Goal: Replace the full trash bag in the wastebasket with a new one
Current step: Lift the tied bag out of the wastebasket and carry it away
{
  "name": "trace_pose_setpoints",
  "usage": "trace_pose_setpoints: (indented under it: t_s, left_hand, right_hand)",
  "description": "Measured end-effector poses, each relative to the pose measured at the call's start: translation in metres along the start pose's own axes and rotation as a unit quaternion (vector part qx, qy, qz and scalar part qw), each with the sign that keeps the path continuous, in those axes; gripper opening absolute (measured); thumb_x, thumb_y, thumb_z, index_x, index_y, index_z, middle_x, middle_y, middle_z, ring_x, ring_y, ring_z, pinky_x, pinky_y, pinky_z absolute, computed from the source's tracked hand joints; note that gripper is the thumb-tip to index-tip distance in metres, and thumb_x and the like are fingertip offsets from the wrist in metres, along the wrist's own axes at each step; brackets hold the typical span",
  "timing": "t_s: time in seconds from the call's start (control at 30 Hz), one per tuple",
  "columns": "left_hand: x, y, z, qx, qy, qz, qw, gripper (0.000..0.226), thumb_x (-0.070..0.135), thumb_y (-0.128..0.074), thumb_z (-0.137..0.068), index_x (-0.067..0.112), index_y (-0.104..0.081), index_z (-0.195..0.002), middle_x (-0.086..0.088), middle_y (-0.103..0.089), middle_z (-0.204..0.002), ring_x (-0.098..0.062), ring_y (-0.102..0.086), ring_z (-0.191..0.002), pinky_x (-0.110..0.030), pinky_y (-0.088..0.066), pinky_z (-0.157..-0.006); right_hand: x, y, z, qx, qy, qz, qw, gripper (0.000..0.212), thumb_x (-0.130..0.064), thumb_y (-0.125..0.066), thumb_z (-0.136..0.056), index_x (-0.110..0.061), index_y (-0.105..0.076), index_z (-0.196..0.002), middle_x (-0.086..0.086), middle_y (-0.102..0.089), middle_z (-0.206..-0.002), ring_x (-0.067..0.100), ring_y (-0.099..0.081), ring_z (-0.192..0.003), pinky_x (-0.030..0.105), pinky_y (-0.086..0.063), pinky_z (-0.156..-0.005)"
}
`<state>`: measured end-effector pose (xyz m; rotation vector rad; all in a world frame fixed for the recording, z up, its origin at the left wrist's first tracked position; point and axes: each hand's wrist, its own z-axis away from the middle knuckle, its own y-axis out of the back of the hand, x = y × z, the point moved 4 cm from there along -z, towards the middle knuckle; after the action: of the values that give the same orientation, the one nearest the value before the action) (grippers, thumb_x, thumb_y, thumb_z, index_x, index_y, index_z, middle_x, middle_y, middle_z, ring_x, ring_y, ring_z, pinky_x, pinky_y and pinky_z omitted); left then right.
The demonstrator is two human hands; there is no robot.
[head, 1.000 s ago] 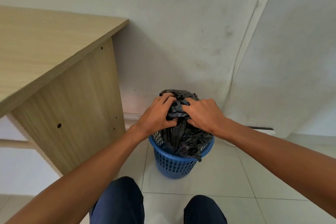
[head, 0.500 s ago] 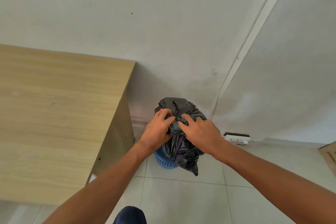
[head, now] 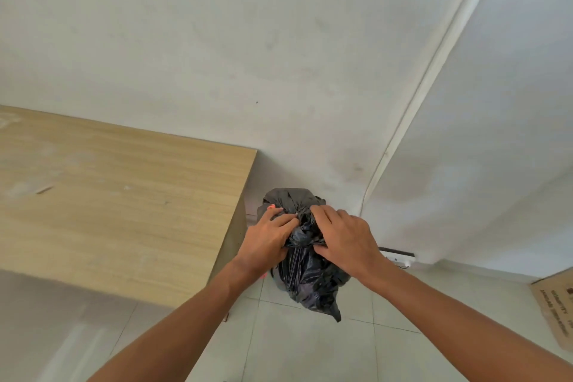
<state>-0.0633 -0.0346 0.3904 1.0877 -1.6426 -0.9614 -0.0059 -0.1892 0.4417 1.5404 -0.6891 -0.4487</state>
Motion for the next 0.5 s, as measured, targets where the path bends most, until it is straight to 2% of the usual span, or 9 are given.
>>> trace_pose_setpoints:
  t_s: [0.13, 0.23, 0.37, 0.43, 0.5]
  left_hand:
    - [-0.010, 0.042, 0.036, 0.034, 0.046, 0.004, 0.998, 0.065, 0.018, -0.081, -0.072, 0.020, -0.048, -0.127, 0.001, -0.069, -0.118, -0.032, -0.060, -0.116, -0.038, -0.061, -0.056]
    - [-0.030, 0.078, 0.067, 0.051, 0.090, 0.030, 0.994, 0.078, 0.030, -0.078, -0.079, 0.022, -0.038, -0.145, 0.003, -0.066, -0.124, -0.027, -0.052, -0.119, -0.038, -0.057, -0.063]
    - [-0.073, 0.118, 0.123, 0.065, 0.083, -0.032, 0.994, 0.074, 0.027, -0.082, -0.069, 0.015, -0.054, -0.137, -0.001, -0.064, -0.111, -0.029, -0.055, -0.104, -0.037, -0.057, -0.077]
    - [-0.103, 0.139, 0.153, 0.083, 0.095, -0.048, 0.991, 0.069, 0.028, -0.081, -0.071, 0.014, -0.054, -0.134, -0.004, -0.061, -0.117, -0.029, -0.053, -0.111, -0.041, -0.056, -0.086]
    - [-0.135, 0.162, 0.189, 0.094, 0.107, -0.064, 0.988, 0.069, 0.033, -0.081, -0.074, 0.014, -0.053, -0.134, -0.006, -0.057, -0.134, -0.032, -0.049, -0.127, -0.043, -0.052, -0.101]
  right_hand:
    - [-0.038, 0.024, -0.001, 0.035, 0.069, -0.005, 0.997, 0.076, -0.045, -0.087, -0.063, -0.015, -0.055, -0.126, -0.001, -0.069, -0.109, 0.024, -0.069, -0.080, 0.036, -0.058, -0.061]
    - [-0.080, 0.044, -0.014, 0.069, 0.124, -0.005, 0.990, 0.075, -0.042, -0.087, -0.064, -0.014, -0.054, -0.126, -0.001, -0.071, -0.104, 0.023, -0.069, -0.072, 0.035, -0.056, -0.053]
    - [-0.155, 0.066, -0.040, 0.098, 0.201, 0.008, 0.975, 0.073, -0.039, -0.088, -0.064, -0.011, -0.059, -0.126, 0.001, -0.072, -0.105, 0.022, -0.069, -0.070, 0.035, -0.055, -0.052]
    - [-0.201, 0.077, -0.055, 0.104, 0.228, 0.021, 0.968, 0.073, -0.040, -0.087, -0.065, -0.011, -0.058, -0.126, 0.002, -0.071, -0.105, 0.023, -0.068, -0.072, 0.037, -0.055, -0.056]
    - [-0.253, 0.086, -0.071, 0.115, 0.252, 0.022, 0.961, 0.074, -0.041, -0.087, -0.066, -0.010, -0.056, -0.126, 0.002, -0.070, -0.105, 0.024, -0.067, -0.074, 0.038, -0.056, -0.058]
